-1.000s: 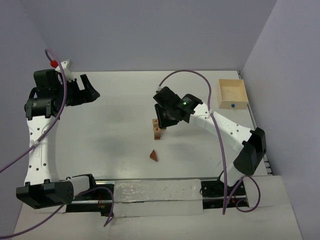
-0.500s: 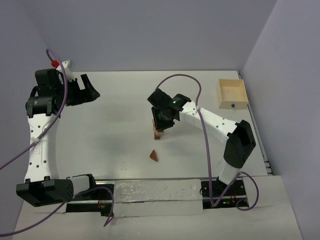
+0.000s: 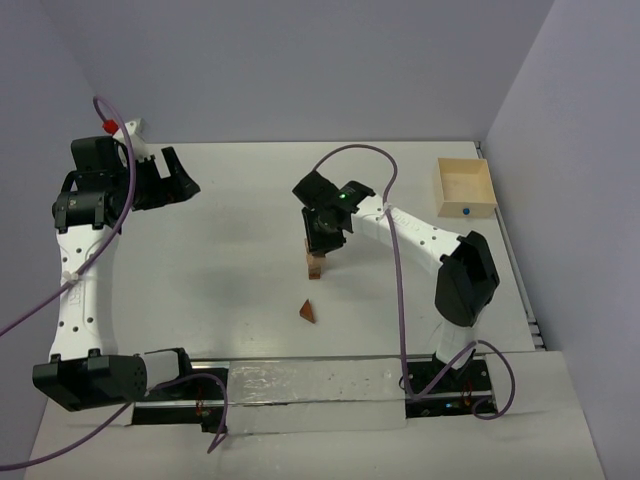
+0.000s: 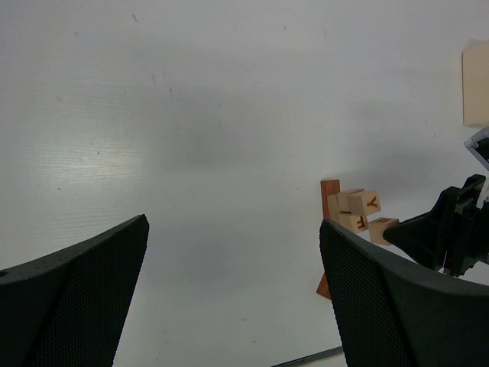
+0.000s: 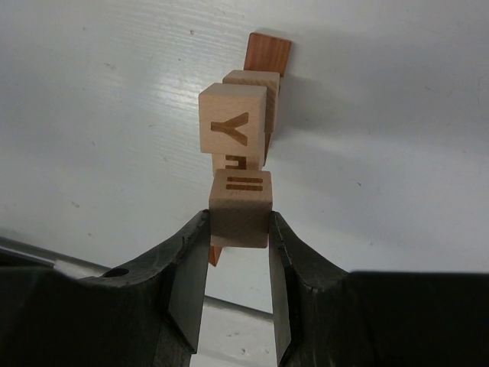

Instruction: Build the wood block tower

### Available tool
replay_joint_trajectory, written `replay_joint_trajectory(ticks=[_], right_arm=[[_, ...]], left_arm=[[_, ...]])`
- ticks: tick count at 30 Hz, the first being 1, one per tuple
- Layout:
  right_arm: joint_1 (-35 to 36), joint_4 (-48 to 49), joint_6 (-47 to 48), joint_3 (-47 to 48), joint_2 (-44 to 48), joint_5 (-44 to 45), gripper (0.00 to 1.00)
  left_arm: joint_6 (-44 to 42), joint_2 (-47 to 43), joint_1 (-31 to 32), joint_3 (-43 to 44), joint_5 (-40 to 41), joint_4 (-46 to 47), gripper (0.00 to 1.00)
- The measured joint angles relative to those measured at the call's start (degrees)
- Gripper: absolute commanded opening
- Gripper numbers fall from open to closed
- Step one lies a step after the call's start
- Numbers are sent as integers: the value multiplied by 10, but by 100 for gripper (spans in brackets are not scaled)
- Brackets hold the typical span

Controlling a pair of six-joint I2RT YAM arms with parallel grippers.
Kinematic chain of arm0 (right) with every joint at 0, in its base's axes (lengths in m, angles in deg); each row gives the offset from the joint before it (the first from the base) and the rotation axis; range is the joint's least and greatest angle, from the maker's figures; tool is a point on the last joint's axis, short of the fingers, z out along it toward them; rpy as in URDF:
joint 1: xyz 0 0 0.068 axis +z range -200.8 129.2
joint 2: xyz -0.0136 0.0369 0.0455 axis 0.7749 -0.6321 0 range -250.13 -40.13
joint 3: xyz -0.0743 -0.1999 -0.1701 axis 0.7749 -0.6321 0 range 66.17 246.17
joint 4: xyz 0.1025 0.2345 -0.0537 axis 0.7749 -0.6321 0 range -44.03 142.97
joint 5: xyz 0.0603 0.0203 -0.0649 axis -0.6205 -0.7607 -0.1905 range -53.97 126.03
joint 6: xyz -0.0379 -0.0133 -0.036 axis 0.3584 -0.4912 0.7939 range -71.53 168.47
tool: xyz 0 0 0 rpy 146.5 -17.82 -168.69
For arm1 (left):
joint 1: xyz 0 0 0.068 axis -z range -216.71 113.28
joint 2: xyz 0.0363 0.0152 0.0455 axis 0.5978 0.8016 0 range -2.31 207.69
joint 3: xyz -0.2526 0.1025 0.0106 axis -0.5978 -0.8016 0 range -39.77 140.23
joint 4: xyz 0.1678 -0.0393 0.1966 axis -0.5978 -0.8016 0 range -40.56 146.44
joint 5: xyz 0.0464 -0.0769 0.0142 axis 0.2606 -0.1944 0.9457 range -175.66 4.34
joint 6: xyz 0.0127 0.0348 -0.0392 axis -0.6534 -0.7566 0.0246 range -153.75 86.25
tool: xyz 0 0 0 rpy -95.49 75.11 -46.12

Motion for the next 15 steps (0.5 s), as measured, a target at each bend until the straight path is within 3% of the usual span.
replay_joint_trajectory(ticks=[15], right_arm=[[-3,0,-2,22,-27,0,13]], left_arm=[[0,4,0,0,4,1,99]])
